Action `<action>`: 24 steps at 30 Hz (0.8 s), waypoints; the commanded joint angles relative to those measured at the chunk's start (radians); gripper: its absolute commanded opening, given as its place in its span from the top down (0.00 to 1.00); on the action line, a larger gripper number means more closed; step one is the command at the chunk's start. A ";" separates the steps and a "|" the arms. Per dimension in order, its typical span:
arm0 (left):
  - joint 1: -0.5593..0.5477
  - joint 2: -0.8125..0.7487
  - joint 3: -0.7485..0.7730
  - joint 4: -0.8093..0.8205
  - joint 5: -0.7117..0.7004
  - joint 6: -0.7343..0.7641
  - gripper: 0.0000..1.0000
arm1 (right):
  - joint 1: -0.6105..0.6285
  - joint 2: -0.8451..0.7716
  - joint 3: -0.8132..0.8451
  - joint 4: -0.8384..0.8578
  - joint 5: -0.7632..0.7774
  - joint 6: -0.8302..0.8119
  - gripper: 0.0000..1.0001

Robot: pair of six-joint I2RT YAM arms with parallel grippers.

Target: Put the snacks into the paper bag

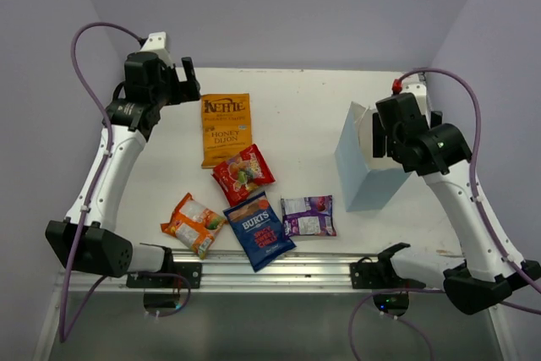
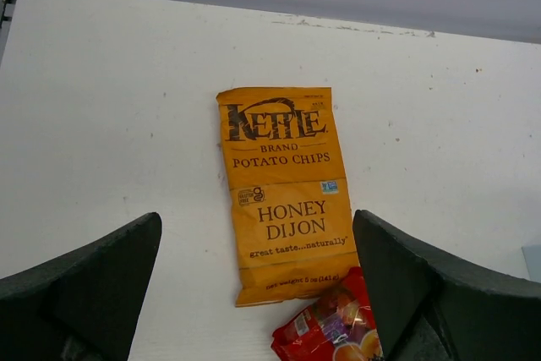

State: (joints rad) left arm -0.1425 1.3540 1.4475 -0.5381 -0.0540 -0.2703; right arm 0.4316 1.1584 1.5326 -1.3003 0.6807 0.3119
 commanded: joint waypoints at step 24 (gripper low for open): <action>-0.012 0.114 -0.119 0.112 -0.110 0.011 0.01 | -0.151 -0.089 -0.221 0.251 -0.208 -0.122 1.00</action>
State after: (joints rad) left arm -0.1490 1.3975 1.3815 -0.4717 -0.0948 -0.2691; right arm 0.2848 1.0863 1.2812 -1.0958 0.5400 0.2104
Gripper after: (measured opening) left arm 0.994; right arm 0.012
